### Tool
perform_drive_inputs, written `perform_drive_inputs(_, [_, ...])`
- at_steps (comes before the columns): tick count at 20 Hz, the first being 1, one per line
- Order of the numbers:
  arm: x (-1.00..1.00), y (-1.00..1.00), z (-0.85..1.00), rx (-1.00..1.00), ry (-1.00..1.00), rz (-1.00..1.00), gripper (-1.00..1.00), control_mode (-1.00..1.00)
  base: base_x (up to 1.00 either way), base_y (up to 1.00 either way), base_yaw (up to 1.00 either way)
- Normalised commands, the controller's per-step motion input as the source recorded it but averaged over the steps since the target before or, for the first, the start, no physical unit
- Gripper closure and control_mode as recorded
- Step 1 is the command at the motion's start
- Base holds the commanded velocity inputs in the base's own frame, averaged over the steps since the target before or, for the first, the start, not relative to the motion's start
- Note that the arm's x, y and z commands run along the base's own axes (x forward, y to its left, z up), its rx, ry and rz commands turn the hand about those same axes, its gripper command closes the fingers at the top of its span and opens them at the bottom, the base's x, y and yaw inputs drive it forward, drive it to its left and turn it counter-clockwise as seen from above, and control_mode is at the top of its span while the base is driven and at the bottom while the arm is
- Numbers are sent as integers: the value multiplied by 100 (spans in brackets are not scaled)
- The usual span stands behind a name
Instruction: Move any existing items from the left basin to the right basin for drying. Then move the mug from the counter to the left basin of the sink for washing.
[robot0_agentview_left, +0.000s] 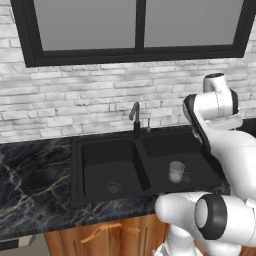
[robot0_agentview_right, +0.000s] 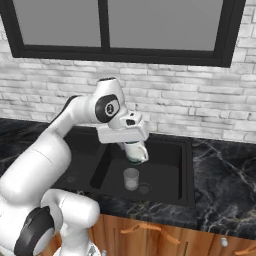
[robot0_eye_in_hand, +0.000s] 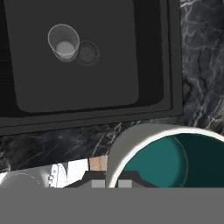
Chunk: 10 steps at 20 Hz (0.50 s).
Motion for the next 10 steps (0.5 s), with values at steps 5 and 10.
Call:
perform_drive_inputs(5, [-6,82,0,0,9,16,100,-100,0,0,0])
perform_drive_inputs(10, [0,80,0,0,9,16,100,-100,0,0,0])
